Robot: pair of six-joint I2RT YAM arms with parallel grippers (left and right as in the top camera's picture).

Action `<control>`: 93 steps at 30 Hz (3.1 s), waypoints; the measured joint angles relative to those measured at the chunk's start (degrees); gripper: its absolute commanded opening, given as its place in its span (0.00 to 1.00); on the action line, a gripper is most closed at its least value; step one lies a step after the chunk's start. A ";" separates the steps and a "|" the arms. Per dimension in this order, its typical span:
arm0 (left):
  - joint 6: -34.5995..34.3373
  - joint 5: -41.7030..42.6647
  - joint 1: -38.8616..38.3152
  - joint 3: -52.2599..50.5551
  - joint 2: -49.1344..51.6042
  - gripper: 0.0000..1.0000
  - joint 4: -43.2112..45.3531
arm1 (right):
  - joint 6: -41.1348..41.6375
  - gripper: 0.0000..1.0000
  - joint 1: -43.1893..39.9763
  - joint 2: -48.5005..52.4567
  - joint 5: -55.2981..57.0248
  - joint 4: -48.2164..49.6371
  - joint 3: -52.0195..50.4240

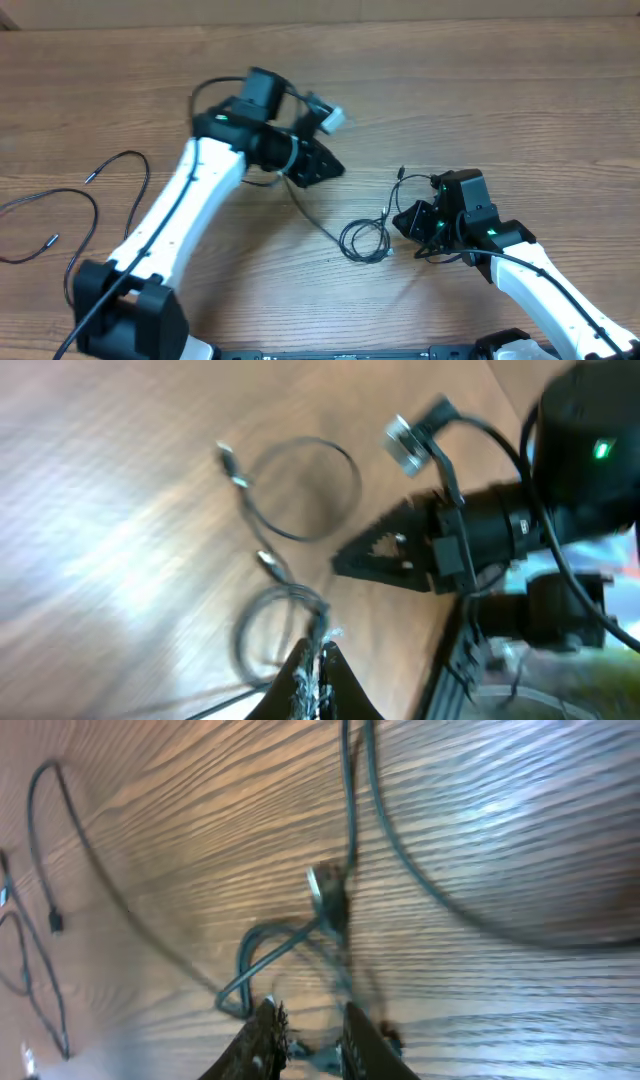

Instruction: Untangle cables

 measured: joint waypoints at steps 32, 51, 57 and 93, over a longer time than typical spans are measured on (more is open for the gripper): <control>-0.15 -26.69 -16.96 -2.49 8.07 0.54 -2.80 | 2.75 0.44 0.00 0.07 5.64 -4.22 0.00; 5.40 -29.62 -20.68 -2.99 18.23 0.44 0.96 | 5.64 0.46 0.00 0.07 7.67 -4.74 0.00; 5.81 -30.36 -21.27 -2.99 20.96 0.04 0.81 | 5.88 0.47 0.00 0.07 7.65 -4.66 0.00; 7.28 -5.55 -15.13 34.67 20.76 0.04 -22.77 | -8.31 0.62 -0.02 0.07 -16.59 11.21 0.00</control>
